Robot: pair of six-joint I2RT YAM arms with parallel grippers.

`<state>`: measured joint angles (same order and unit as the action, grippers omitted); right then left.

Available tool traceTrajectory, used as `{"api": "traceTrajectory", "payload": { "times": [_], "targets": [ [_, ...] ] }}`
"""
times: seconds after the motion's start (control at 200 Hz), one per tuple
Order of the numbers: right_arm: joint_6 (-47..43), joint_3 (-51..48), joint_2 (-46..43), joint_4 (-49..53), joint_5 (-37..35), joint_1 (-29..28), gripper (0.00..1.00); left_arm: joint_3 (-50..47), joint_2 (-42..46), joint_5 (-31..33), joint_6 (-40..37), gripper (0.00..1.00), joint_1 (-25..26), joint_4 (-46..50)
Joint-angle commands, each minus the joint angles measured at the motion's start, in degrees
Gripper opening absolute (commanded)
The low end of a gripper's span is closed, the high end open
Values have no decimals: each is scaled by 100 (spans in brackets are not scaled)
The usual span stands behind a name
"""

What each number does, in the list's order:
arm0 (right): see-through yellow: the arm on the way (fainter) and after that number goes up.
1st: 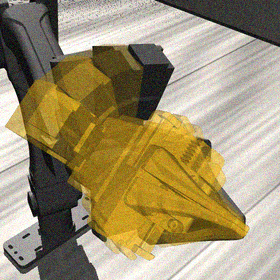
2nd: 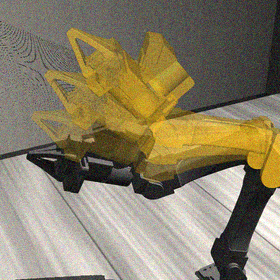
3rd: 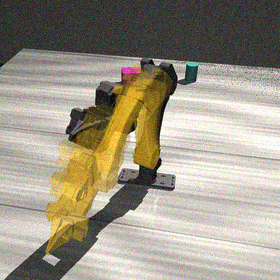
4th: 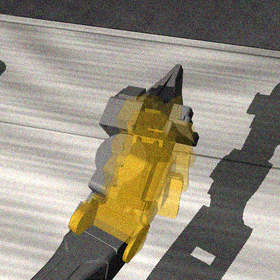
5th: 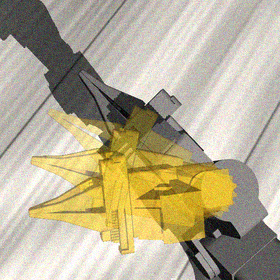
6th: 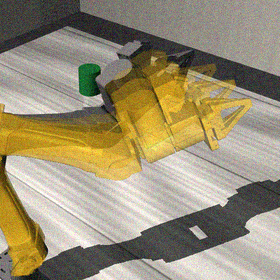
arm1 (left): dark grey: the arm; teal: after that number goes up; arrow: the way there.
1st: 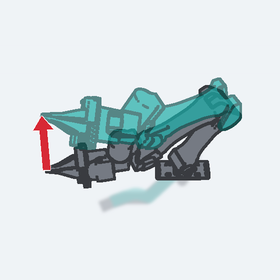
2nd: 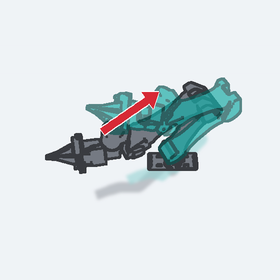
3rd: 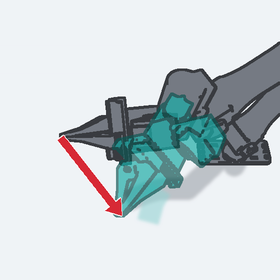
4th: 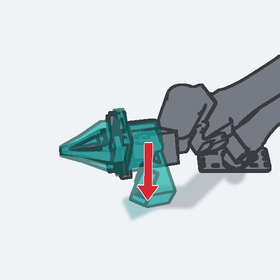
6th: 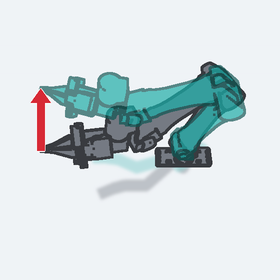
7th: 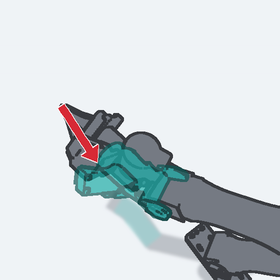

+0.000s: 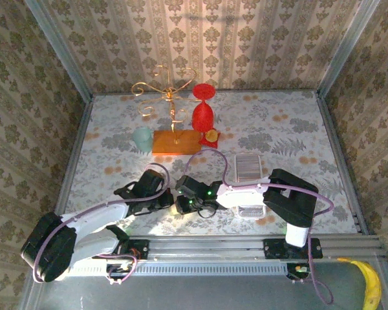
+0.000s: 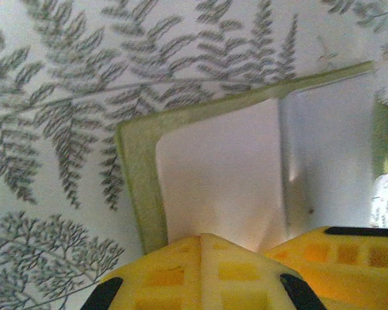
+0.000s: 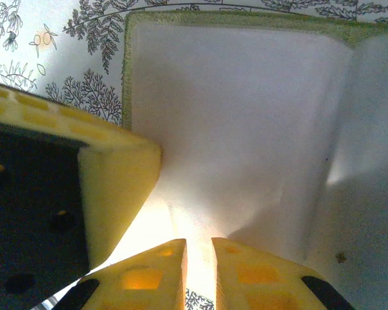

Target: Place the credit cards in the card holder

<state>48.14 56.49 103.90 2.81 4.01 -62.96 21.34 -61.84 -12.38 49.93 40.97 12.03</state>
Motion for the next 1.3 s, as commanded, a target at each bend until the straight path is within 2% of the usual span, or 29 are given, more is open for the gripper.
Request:
{"api": "traceTrajectory", "payload": {
  "times": [0.0, 0.17, 0.325, 0.475, 0.68, 0.77, 0.875, 0.96, 1.065, 1.14, 1.295],
  "targets": [
    [-54, -82, -202, -124, 16, -42, 18, -141, 145, 159, 149, 0, 58, 182],
    [-669, -206, -956, 183, -411, 32, 22, -257, 141, 295, 92, 0, 47, 101],
    [-1801, -234, -1960, 884, -673, 208, 23, -236, -52, 275, -4, 0, 52, -121],
    [-3506, -279, -3070, 1635, -805, 231, 28, -158, -151, 322, -152, 0, 55, -189],
    [-6230, -1078, -4700, 2170, -1079, 231, 40, -57, -277, 363, -332, 0, 47, -293],
    [-7528, -1228, -5315, 3002, -1256, 240, 41, -26, -352, 355, -403, 0, 39, -323],
    [-8715, -1311, -5798, 4107, -1332, 318, 50, -1, -437, 323, -473, 0, 40, -390],
    [-9268, -1351, -5916, 4854, -1397, 734, 56, 23, -507, 292, -517, 0, 42, -427],
    [-9796, -1451, -5953, 5369, -1100, 1486, 64, 35, -582, 216, -556, 0, 39, -498],
    [-10014, -1682, -6084, 5140, -1079, 1788, 72, 54, -639, 185, -583, 0, 42, -526],
    [-10163, -2249, -6059, 4166, -1540, 1811, 85, 89, -730, 123, -609, 0, 41, -566]
  ]
}}
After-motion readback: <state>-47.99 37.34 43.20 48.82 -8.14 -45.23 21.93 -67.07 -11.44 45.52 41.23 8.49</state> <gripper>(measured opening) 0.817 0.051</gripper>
